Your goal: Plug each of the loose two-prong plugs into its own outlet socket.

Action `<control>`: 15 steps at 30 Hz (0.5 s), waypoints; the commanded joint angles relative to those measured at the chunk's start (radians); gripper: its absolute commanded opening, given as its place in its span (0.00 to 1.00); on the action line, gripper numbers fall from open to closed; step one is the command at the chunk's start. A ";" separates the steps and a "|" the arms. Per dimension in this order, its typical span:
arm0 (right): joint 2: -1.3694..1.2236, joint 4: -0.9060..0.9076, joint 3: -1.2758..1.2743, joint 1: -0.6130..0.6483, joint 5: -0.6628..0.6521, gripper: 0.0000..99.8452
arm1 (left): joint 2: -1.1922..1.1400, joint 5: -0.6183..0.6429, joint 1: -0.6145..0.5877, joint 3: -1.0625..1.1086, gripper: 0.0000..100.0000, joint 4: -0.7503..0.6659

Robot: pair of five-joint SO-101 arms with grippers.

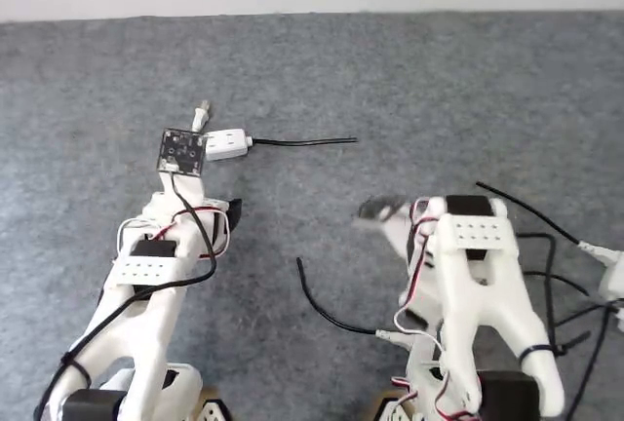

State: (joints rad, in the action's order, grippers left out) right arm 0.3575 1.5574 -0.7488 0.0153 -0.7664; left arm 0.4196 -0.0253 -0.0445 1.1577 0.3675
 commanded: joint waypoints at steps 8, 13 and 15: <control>0.372 0.081 0.190 0.010 0.569 0.38 | 0.028 -0.014 0.000 -0.015 0.25 0.008; 0.504 0.082 0.087 0.010 0.672 0.38 | 0.028 -0.014 0.000 -0.015 0.25 0.008; 0.510 0.081 0.017 0.010 0.632 0.38 | 0.028 -0.014 0.000 -0.015 0.25 0.008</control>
State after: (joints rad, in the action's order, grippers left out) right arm 0.8316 1.6326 -0.6736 0.0215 -0.1174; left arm 0.4196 -0.0315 -0.0460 1.1577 0.3675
